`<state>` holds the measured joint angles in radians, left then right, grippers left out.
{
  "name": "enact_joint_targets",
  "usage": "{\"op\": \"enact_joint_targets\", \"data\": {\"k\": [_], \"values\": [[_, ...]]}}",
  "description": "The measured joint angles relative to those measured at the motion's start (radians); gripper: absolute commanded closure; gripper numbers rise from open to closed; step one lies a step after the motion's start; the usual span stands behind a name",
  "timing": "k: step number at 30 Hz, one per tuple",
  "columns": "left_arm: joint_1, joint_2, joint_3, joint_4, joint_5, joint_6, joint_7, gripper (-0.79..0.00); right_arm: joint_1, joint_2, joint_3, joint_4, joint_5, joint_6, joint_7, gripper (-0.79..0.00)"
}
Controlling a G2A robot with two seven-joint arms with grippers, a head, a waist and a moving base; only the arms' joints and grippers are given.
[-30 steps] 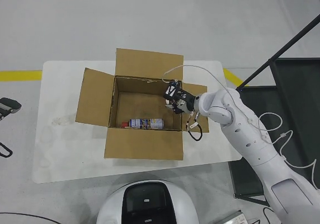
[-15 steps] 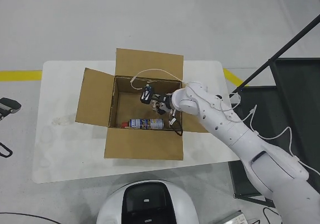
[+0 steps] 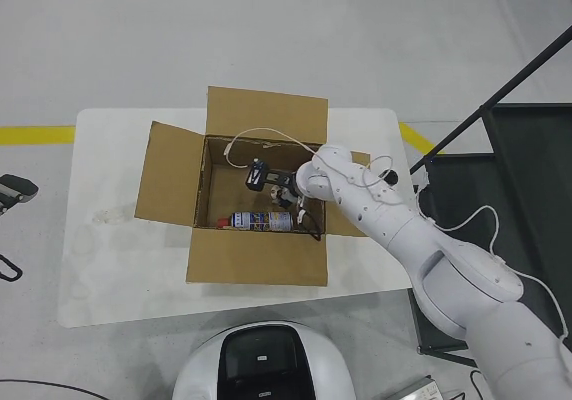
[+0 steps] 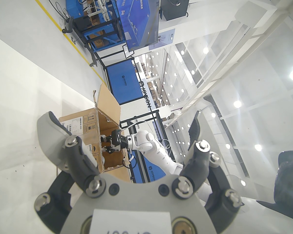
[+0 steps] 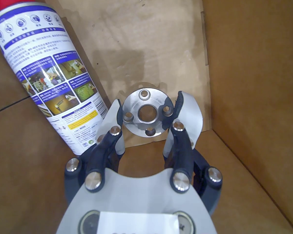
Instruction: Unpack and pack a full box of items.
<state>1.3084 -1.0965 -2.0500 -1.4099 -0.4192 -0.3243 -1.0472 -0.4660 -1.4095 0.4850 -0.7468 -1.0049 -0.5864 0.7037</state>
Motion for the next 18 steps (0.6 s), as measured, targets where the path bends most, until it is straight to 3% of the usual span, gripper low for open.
{"op": "enact_joint_targets", "data": {"k": [1,2,10,13,18], "values": [[0.0,0.0,0.0,0.0,0.0,0.0,0.0,-0.785,0.005,-0.006,-0.004,0.012,0.0,-0.003,-0.002,-0.767],[0.0,0.0,0.0,0.0,0.0,0.0,0.0,-0.785,0.011,-0.014,-0.008,0.026,0.0,-0.007,-0.006,-0.785],[0.0,0.0,0.0,0.0,0.0,0.0,0.0,-0.785,0.038,-0.032,0.005,0.078,0.007,-0.056,-0.067,-0.785],[0.0,0.0,0.0,0.0,0.0,0.0,0.0,-0.785,0.038,-0.014,0.038,0.067,0.022,-0.11,-0.109,-0.785],[0.0,0.0,0.0,0.0,0.0,0.0,0.0,-0.785,0.003,0.059,0.151,-0.003,0.063,-0.2,-0.177,-0.785]]}}
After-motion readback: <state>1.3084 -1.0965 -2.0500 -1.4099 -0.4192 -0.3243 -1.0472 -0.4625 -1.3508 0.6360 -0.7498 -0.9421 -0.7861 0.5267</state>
